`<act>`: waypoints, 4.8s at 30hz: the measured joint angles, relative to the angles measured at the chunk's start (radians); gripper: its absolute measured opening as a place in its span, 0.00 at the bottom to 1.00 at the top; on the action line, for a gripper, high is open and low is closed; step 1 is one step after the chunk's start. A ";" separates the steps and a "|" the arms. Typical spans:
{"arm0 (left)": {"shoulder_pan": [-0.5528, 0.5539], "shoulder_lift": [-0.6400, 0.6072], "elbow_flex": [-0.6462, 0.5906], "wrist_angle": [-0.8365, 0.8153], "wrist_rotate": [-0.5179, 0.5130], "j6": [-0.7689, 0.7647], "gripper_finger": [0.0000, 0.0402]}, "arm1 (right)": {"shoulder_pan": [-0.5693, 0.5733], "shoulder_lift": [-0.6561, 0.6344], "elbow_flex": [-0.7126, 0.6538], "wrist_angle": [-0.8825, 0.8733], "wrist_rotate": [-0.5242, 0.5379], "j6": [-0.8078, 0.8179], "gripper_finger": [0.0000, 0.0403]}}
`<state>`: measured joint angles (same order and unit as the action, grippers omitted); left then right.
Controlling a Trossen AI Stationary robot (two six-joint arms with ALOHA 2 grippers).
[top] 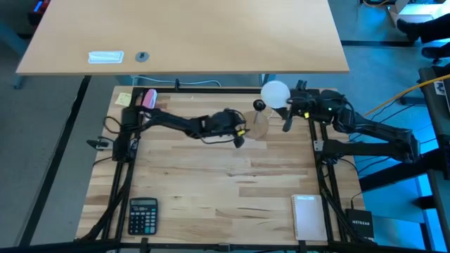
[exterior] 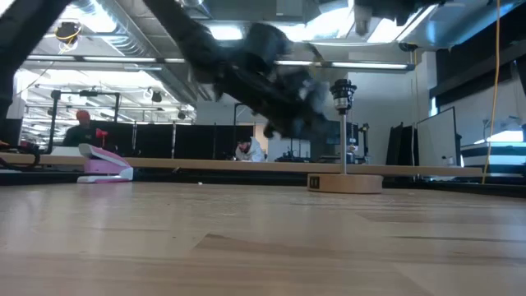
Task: Screw lightbulb
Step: Insert the white lightbulb into the lamp
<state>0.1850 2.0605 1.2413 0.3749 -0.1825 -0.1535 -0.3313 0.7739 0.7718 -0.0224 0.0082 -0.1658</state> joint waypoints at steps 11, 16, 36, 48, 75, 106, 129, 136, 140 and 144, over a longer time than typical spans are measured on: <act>0.025 0.158 0.165 -0.168 -0.001 -0.066 0.41 | -0.003 0.020 -0.001 0.002 0.000 -0.031 0.41; -0.007 0.135 0.169 -0.300 -0.019 -0.047 0.39 | -0.003 0.004 -0.001 -0.043 0.000 -0.044 0.41; -0.077 -0.188 0.152 -0.666 0.004 -0.017 0.52 | -0.003 -0.012 -0.001 -0.059 -0.027 -0.024 0.41; 0.064 -0.208 -0.263 0.182 0.089 -0.014 0.63 | -0.003 -0.005 -0.001 -0.091 -0.071 -0.010 0.41; 0.072 -0.006 -0.121 0.265 0.156 0.113 0.07 | -0.162 0.167 -0.133 0.264 -0.291 0.106 0.41; 0.021 -0.013 -0.120 0.214 0.287 0.161 0.08 | -0.127 0.372 -0.134 0.468 -0.525 0.154 0.41; 0.002 -0.011 -0.121 0.214 0.190 0.157 0.07 | -0.126 0.373 -0.161 0.448 -0.479 0.108 0.41; 0.009 -0.058 -0.126 0.171 0.305 0.206 0.07 | -0.128 0.376 -0.154 0.465 -0.585 0.144 0.41; 0.009 -0.096 -0.127 0.129 0.383 0.215 0.07 | -0.126 0.379 -0.112 0.465 -0.661 0.173 0.41; 0.003 -0.126 -0.123 0.092 0.381 0.244 0.07 | -0.126 0.379 -0.073 0.469 -0.666 0.208 0.41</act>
<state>0.1879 1.9345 1.1187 0.4669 0.1990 0.0909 -0.4576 1.1524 0.6990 0.4465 -0.6580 0.0418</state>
